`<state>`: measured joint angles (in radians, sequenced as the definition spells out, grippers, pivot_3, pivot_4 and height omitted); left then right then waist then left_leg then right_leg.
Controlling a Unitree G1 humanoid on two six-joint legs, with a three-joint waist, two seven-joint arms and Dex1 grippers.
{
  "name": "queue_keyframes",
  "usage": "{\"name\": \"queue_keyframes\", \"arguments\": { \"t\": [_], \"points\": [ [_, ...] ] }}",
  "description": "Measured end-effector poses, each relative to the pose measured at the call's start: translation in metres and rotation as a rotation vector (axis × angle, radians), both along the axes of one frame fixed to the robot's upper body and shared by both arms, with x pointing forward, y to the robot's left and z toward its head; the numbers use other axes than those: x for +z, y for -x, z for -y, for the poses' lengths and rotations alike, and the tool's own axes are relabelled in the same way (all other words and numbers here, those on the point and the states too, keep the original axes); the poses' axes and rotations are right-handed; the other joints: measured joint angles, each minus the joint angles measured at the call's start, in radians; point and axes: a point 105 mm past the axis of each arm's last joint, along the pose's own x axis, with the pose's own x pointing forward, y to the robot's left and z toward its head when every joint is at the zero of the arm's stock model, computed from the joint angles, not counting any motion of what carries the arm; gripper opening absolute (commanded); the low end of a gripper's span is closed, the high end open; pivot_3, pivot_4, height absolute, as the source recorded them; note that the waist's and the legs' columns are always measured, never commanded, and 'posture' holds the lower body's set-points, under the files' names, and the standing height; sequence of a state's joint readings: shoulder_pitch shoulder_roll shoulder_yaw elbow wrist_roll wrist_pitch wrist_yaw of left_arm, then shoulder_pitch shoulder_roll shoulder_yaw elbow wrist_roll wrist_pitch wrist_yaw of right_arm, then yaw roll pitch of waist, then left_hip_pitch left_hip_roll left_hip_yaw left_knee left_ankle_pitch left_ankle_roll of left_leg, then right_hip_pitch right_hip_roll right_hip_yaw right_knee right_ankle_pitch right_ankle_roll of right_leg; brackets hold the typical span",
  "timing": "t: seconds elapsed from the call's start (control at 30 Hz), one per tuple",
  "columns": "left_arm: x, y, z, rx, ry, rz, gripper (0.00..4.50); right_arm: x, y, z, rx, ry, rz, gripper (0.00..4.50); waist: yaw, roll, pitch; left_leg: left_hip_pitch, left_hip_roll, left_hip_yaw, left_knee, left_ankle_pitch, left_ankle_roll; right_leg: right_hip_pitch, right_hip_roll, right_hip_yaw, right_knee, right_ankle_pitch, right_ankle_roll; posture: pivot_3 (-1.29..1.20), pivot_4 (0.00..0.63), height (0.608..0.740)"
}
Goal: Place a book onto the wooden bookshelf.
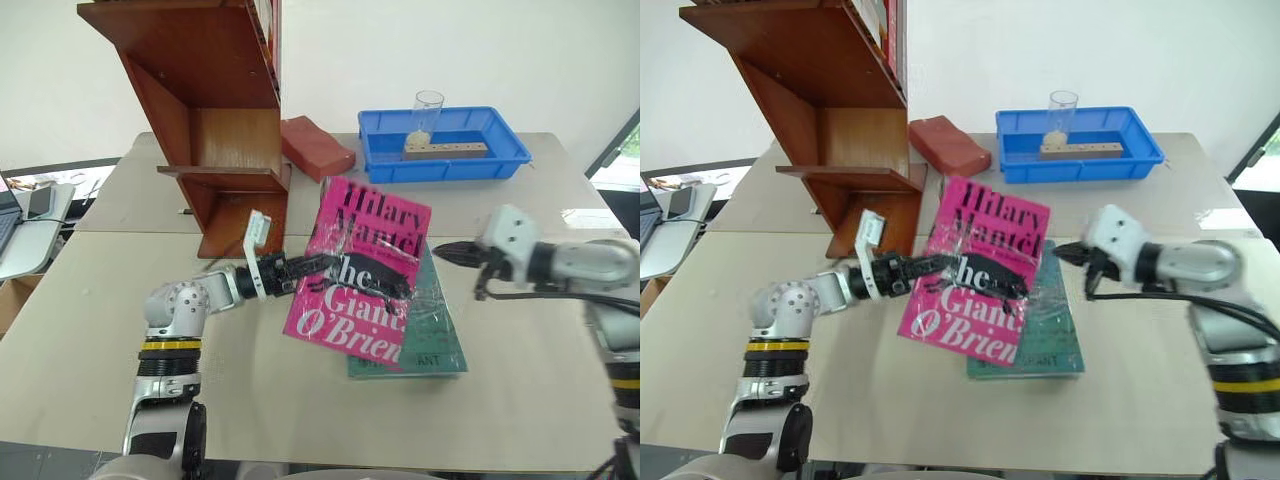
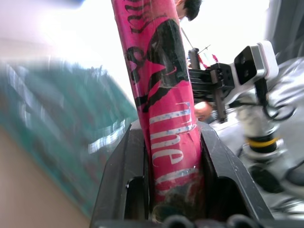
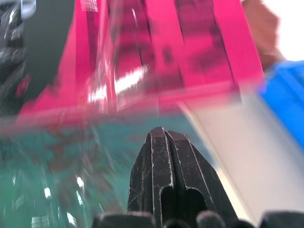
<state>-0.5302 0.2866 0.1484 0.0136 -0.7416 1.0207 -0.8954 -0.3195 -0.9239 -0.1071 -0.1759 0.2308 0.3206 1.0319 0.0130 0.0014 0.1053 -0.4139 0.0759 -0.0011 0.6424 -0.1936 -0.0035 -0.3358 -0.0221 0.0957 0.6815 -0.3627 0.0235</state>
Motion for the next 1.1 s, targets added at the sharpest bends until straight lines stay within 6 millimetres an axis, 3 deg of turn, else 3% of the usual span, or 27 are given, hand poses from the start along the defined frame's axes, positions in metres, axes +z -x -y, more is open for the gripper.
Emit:
{"name": "queue_keyframes", "arguments": {
  "t": [0.1, 0.13, 0.3, 0.4, 0.53, 0.7, 1.03, 1.1],
  "points": [
    [0.042, -0.003, 0.01, 0.016, -0.139, 0.35, 0.71, 0.02, 0.016, 0.016, -0.05, -0.041, -0.009, 0.0, 0.003, 0.0, 0.001, -0.001, -0.001, -0.001, 0.0, 0.0, -0.001, 0.001, 0.0, 0.0, -0.001, 0.0, 0.0, 0.0, 0.15, 0.649],
    [0.067, -0.004, 0.016, 0.031, -0.191, 0.538, 0.71, 0.03, 0.023, 0.018, -0.053, -0.075, -0.018, 0.0, 0.003, 0.0, 0.001, -0.001, -0.001, -0.001, 0.0, 0.0, -0.001, 0.001, 0.0, 0.001, -0.002, 0.0, 0.0, 0.0, 0.15, 0.649],
    [0.151, 0.004, 0.025, 0.123, -0.366, 1.265, 0.71, 0.066, 0.047, 0.005, -0.013, -0.191, -0.041, 0.0, -0.011, 0.001, 0.001, -0.001, -0.001, -0.001, -0.003, 0.0, 0.0, 0.002, 0.0, 0.002, -0.004, 0.0, 0.0, 0.0, 0.15, 0.649],
    [0.175, 0.005, 0.018, 0.153, -0.537, 1.624, 0.71, 0.082, 0.052, -0.009, 0.026, -0.244, -0.025, 0.0, -0.02, 0.002, 0.001, 0.0, -0.001, 0.0, -0.004, 0.0, 0.0, 0.002, 0.0, 0.002, -0.004, 0.0, 0.0, 0.0, 0.15, 0.649],
    [0.166, -0.013, -0.007, 0.085, -0.856, 1.835, 0.71, 0.11, 0.051, -0.024, 0.076, -0.301, 0.045, 0.0, -0.025, 0.005, 0.003, 0.0, -0.001, 0.0, -0.004, 0.0, 0.0, 0.0, 0.0, 0.002, -0.004, -0.002, 0.003, 0.0, 0.15, 0.649],
    [0.139, -0.039, -0.049, 0.004, -1.165, 1.771, 0.71, 0.138, 0.045, -0.042, 0.141, -0.382, 0.111, 0.0, -0.025, 0.005, 0.007, -0.002, -0.001, 0.0, -0.004, 0.0, 0.0, -0.002, 0.0, 0.002, -0.002, -0.003, 0.005, 0.0, 0.15, 0.649],
    [0.122, -0.062, -0.103, 0.039, -1.513, 1.57, 0.71, 0.124, 0.033, -0.056, 0.182, -0.398, 0.03, 0.0, -0.008, 0.006, 0.007, -0.004, 0.0, 0.0, -0.004, 0.0, 0.001, -0.008, 0.0, 0.002, 0.001, -0.003, 0.006, 0.0, 0.15, 0.649],
    [0.117, -0.064, -0.106, 0.044, -1.524, 1.537, 0.71, 0.124, 0.031, -0.056, 0.183, -0.402, 0.027, 0.0, -0.008, 0.006, 0.007, -0.004, 0.001, 0.001, -0.004, 0.0, 0.001, -0.01, 0.0, 0.001, 0.003, -0.003, 0.006, 0.0, 0.15, 0.649]
  ]
}}
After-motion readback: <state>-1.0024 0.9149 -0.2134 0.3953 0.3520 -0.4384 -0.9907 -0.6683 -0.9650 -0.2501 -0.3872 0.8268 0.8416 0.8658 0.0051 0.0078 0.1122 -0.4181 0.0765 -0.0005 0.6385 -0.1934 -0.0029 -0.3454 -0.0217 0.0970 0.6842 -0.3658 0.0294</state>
